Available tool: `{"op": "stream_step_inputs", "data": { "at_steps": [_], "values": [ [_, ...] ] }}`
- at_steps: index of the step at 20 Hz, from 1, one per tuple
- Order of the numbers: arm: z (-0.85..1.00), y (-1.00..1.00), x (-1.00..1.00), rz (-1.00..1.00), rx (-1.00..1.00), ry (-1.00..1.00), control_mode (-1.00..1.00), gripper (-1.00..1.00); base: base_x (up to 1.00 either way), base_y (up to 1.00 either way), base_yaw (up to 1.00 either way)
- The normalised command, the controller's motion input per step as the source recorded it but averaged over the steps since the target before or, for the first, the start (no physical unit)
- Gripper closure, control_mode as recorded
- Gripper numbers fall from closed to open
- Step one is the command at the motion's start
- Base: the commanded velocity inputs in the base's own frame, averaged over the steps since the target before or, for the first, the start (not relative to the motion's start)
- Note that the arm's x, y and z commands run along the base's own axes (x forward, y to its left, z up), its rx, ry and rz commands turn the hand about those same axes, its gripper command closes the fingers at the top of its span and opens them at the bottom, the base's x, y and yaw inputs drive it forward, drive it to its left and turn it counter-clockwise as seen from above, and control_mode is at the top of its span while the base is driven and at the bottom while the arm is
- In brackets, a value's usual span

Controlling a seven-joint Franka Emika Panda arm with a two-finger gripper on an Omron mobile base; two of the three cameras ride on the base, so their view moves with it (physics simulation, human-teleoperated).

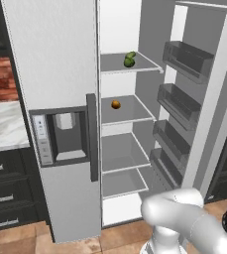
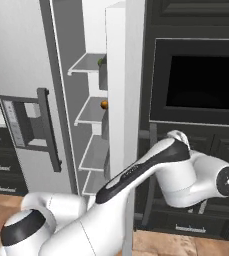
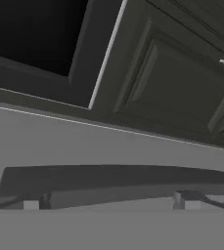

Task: Place the avocado in the correct fridge rack based on whether it is a fruit or vegetable. Finally, close the fridge door.

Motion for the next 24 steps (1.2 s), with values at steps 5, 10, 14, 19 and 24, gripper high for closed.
{"op": "stream_step_inputs", "data": {
  "at_steps": [5, 10, 14, 19, 24],
  "values": [
    [-0.14, -0.04, 0.67, 0.12, 0.11, 0.02, -1.0, -1.0, 0.0, 0.0, 0.0],
    [-0.15, 0.0, 0.68, 0.14, 0.06, 0.01, -1.0, -1.0, 0.0, 0.0, 0.0],
    [-0.21, 0.06, 0.69, 0.15, 0.02, 0.02, -1.0, -1.0, 0.0, 0.0, 0.0],
    [-0.19, 0.24, 0.6, 0.17, 0.0, 0.0, -1.0, -1.0, 0.0, 0.0, 0.0],
    [-0.32, 0.62, 0.17, 0.21, 0.0, 0.0, -1.0, -1.0, 0.0, 0.0, 0.0]
  ]
}}
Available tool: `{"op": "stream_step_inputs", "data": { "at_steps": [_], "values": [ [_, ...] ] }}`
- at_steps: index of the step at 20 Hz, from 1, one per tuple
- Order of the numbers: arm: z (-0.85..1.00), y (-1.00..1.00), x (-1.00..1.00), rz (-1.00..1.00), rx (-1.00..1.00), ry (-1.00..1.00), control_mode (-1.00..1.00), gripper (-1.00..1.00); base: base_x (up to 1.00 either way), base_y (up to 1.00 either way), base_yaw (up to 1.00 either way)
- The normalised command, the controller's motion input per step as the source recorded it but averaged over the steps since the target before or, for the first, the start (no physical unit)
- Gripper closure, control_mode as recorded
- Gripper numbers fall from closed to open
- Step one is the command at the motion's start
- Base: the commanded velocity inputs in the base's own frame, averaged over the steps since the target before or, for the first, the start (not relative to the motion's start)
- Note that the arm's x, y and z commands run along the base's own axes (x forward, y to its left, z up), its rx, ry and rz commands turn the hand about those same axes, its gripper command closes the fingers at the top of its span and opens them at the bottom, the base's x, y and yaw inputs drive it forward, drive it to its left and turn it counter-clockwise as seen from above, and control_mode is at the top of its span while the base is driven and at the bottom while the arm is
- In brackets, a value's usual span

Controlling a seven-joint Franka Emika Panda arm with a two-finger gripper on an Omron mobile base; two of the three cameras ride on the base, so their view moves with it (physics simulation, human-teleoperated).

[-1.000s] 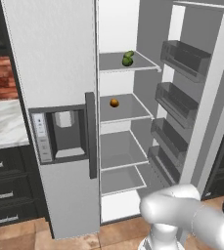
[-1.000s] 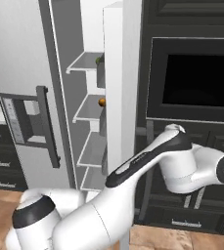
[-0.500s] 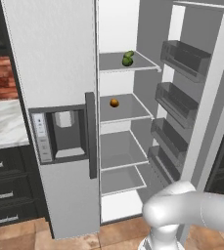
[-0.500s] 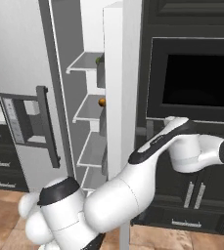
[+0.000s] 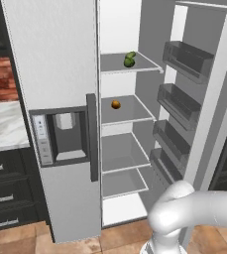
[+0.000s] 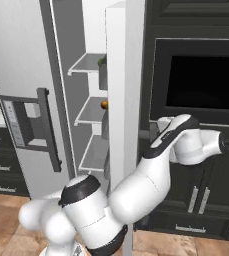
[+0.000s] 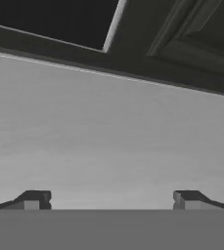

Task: Place the avocado in the correct fridge rack based on whether it is a fruit or vegetable. Finally, close the fridge door.

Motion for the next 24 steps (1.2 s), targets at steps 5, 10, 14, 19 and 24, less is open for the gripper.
{"op": "stream_step_inputs", "data": {
  "at_steps": [5, 10, 14, 19, 24],
  "values": [
    [-0.55, 0.97, 0.0, 0.24, -0.08, -0.01, -1.0, -1.0, 0.0, 0.0, 0.0],
    [-0.63, 1.0, 0.0, 0.22, -0.14, -0.13, -1.0, -1.0, 0.0, 0.0, 0.0],
    [-0.51, 1.0, 0.0, 0.18, -0.15, -0.22, -1.0, -1.0, 0.0, 0.0, 0.0],
    [-0.14, 1.0, 0.04, 0.1, -0.1, -0.32, -1.0, -1.0, 0.0, 0.0, 0.0],
    [0.03, 0.9, 0.28, 0.01, -0.02, -0.36, -1.0, -1.0, 0.0, 0.0, 0.0]
  ]
}}
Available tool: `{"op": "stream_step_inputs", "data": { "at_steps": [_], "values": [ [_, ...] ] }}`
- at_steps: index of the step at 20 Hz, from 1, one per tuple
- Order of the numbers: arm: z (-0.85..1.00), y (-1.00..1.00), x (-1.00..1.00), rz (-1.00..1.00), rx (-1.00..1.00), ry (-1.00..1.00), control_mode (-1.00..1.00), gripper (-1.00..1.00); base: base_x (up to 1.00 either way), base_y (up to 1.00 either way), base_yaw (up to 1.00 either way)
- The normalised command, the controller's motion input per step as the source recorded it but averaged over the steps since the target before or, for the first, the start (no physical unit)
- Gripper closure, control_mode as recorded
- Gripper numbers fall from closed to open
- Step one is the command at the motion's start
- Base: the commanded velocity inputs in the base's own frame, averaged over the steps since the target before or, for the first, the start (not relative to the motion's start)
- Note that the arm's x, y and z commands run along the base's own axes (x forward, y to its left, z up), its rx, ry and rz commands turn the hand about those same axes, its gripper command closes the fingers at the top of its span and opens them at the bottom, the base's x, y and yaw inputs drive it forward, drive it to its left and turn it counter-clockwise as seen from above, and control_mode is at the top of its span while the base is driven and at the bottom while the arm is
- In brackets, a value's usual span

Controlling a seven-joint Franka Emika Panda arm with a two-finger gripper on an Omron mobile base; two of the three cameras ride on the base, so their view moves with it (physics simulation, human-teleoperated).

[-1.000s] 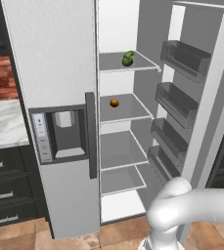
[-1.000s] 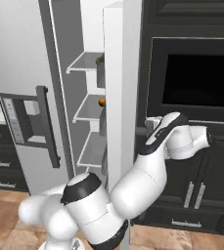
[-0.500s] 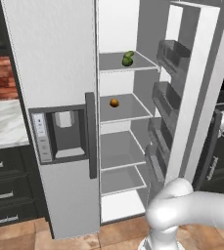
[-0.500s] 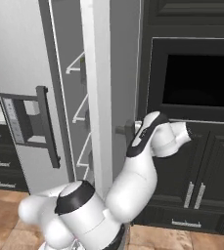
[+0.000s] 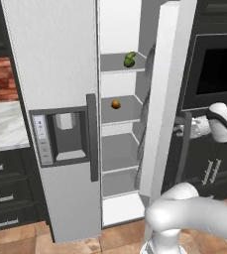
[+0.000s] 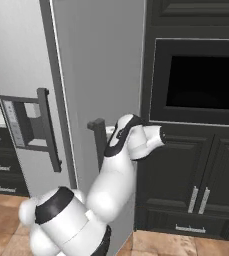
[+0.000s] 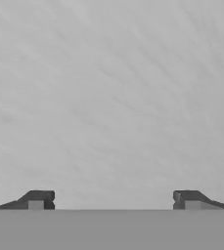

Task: Place the avocado in the correct fridge rack based on whether it is a fruit or vegetable. Finally, close the fridge door.

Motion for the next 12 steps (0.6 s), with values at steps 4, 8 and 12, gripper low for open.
{"op": "stream_step_inputs", "data": {
  "at_steps": [4, 8, 12],
  "values": [
    [0.08, 0.72, 0.45, -0.03, 0.0, -0.35, -1.0, -1.0, 0.0, 0.0, 0.0],
    [0.0, 0.7, 0.58, -0.11, 0.0, -0.27, -1.0, -1.0, 0.0, 0.0, 0.0],
    [0.0, 0.59, 0.67, -0.15, 0.0, -0.16, -1.0, -1.0, 0.0, 0.0, 0.0]
  ]
}}
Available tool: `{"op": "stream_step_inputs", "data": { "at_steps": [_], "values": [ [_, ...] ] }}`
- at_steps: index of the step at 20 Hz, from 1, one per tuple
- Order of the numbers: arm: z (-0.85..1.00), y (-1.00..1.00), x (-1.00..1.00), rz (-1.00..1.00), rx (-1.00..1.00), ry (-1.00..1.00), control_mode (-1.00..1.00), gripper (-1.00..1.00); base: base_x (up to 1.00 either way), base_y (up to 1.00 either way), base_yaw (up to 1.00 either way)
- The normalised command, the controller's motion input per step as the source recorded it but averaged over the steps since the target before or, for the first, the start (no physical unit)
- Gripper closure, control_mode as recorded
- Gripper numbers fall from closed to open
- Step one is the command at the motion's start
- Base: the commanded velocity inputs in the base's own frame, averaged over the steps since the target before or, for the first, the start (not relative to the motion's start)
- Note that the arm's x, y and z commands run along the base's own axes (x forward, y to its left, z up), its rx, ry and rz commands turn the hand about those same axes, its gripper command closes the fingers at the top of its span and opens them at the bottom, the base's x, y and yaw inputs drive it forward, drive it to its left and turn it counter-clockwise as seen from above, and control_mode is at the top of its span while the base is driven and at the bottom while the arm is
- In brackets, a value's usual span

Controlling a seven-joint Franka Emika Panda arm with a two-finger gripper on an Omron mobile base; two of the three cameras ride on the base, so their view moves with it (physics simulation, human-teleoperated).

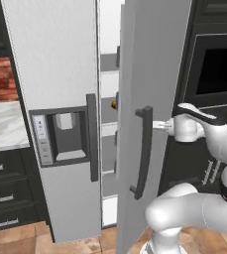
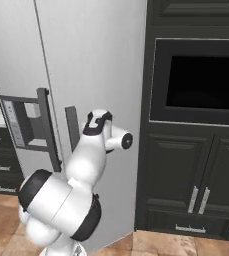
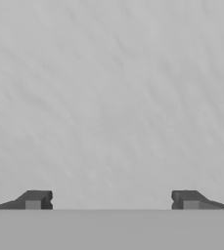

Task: Place the avocado in the correct fridge rack based on whether it is a fruit or vegetable. Finally, close the fridge door.

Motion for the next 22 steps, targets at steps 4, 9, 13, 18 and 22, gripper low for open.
{"op": "stream_step_inputs", "data": {
  "at_steps": [4, 9, 13, 18, 22],
  "values": [
    [0.0, 0.47, 0.66, -0.19, 0.0, -0.03, -1.0, -1.0, 0.0, 0.0, 0.0],
    [0.01, 0.44, 0.65, -0.21, 0.0, 0.02, -1.0, -1.0, 0.0, 0.0, 0.0],
    [0.01, 0.38, 0.68, -0.21, 0.0, 0.07, -1.0, -1.0, 0.0, 0.0, 0.0],
    [0.09, 0.25, 0.74, -0.24, 0.0, 0.17, -1.0, -1.0, 0.0, 0.0, 0.0],
    [0.14, 0.1, 0.92, -0.26, 0.0, 0.22, -1.0, -1.0, 0.0, 0.0, 0.0]
  ]
}}
